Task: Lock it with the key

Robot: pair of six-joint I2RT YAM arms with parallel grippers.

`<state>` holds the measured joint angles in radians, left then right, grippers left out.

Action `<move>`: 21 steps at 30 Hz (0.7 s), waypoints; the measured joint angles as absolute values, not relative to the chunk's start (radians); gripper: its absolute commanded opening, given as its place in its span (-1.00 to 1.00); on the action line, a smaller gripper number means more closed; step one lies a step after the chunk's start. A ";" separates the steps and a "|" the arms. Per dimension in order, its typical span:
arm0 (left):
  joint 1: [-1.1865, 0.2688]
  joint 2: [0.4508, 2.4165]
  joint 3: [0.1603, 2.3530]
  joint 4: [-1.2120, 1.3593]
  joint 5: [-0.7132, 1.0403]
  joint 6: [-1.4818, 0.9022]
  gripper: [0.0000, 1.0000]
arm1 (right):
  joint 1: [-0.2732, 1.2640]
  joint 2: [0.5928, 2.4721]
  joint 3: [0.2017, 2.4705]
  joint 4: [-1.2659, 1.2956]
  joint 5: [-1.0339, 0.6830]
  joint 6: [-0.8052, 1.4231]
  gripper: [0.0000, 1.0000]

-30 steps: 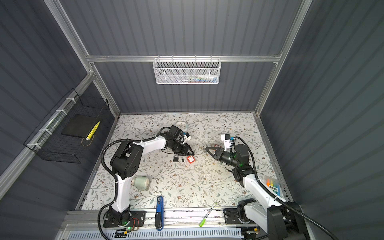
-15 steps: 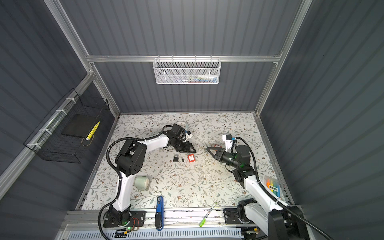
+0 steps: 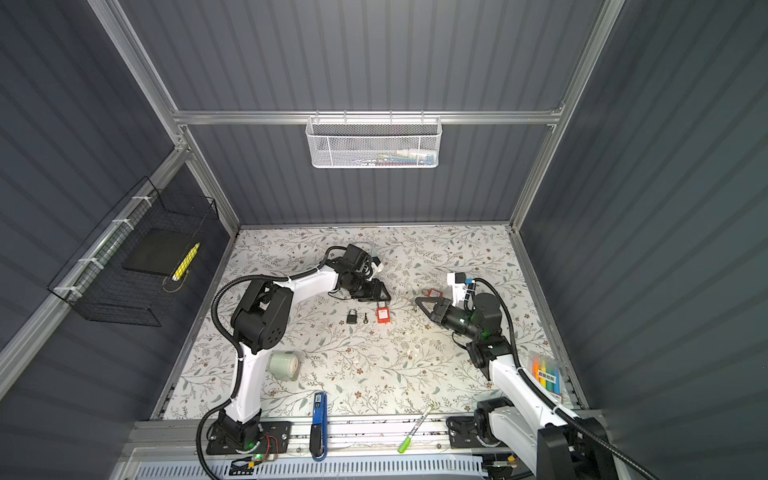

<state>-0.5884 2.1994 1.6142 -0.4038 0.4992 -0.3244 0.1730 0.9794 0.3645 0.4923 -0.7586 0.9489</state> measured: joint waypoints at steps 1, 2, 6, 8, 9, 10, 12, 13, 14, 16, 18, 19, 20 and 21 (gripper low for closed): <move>-0.588 2.199 1.627 -0.411 0.497 -0.324 0.07 | 0.170 0.979 0.364 0.493 -0.759 0.949 -1.00; -0.588 2.199 1.639 -0.413 0.496 -0.324 0.06 | 0.167 0.977 0.363 0.493 -0.758 0.949 -1.00; -0.592 2.198 1.650 -0.419 0.487 -0.324 0.05 | 0.149 0.970 0.343 0.492 -0.756 0.951 -1.00; -0.601 2.198 1.650 -0.429 0.477 -0.324 0.06 | 0.141 0.969 0.333 0.492 -0.755 0.953 -1.00; -0.609 2.198 1.650 -0.434 0.472 -0.323 0.05 | 0.138 0.969 0.331 0.490 -0.755 0.954 -1.00; -0.616 2.198 1.650 -0.437 0.470 -0.323 0.04 | 0.136 0.969 0.330 0.490 -0.755 0.954 -1.00; -0.637 2.198 1.650 -0.445 0.470 -0.321 0.04 | 0.131 0.969 0.330 0.490 -0.755 0.957 -1.00; -0.645 2.198 1.650 -0.448 0.470 -0.321 0.04 | 0.130 0.968 0.330 0.490 -0.755 0.957 -1.00; -0.653 2.198 1.650 -0.452 0.469 -0.320 0.03 | 0.128 0.967 0.330 0.490 -0.756 0.957 -1.00; -0.663 2.198 1.650 -0.456 0.469 -0.317 0.03 | 0.124 0.965 0.330 0.490 -0.756 0.958 -1.00; -0.673 2.198 1.650 -0.464 0.467 -0.313 0.03 | 0.120 0.963 0.330 0.490 -0.756 0.958 -1.00; -0.677 2.198 1.650 -0.468 0.467 -0.312 0.03 | 0.119 0.963 0.330 0.490 -0.756 0.958 -1.00; -0.678 2.198 1.651 -0.472 0.467 -0.307 0.03 | 0.118 0.963 0.330 0.490 -0.756 0.958 -1.00; -0.678 2.198 1.652 -0.479 0.467 -0.301 0.03 | 0.117 0.963 0.330 0.490 -0.756 0.958 -1.00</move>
